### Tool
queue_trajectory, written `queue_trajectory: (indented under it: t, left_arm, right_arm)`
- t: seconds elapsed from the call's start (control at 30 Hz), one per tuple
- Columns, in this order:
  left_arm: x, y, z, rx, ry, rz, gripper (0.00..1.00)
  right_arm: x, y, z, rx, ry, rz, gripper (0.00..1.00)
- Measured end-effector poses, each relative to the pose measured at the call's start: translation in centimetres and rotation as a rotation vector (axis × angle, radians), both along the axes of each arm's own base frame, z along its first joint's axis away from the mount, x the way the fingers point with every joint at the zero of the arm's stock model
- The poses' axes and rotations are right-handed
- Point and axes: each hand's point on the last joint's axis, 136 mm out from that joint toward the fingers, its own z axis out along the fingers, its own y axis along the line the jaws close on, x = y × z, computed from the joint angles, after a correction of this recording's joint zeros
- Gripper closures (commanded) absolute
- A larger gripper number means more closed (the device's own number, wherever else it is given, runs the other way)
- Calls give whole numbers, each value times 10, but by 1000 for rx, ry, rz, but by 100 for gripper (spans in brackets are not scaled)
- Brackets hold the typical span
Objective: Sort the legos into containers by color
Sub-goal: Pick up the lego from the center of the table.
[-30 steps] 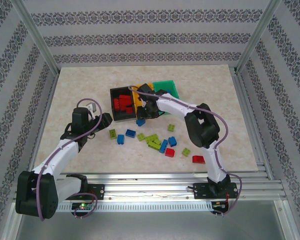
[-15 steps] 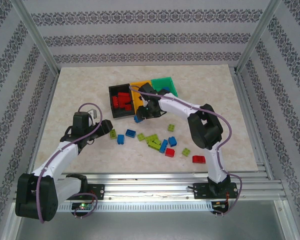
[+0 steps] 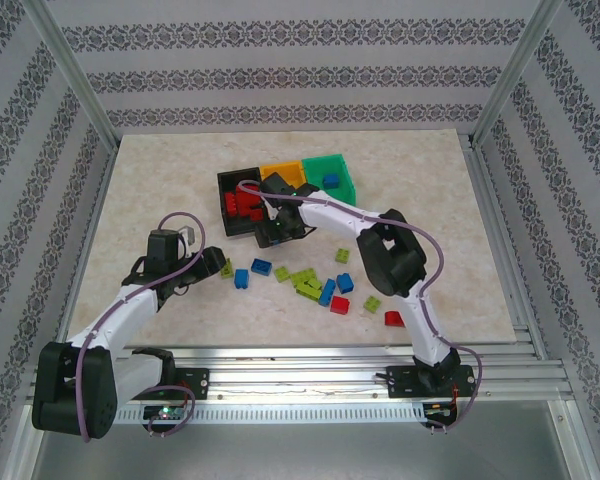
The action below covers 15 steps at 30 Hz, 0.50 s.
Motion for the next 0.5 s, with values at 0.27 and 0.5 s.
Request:
queue_trajectory:
  t: [0.27, 0.5]
  left_arm:
    - [-3, 3, -5, -2, 12, 10, 33]
    - [-4, 2, -12, -7, 42, 5, 33]
  right_arm:
    - [8, -1, -9, -35, -17, 8, 67]
    - [-7, -16, 1, -55, -13, 13, 70]
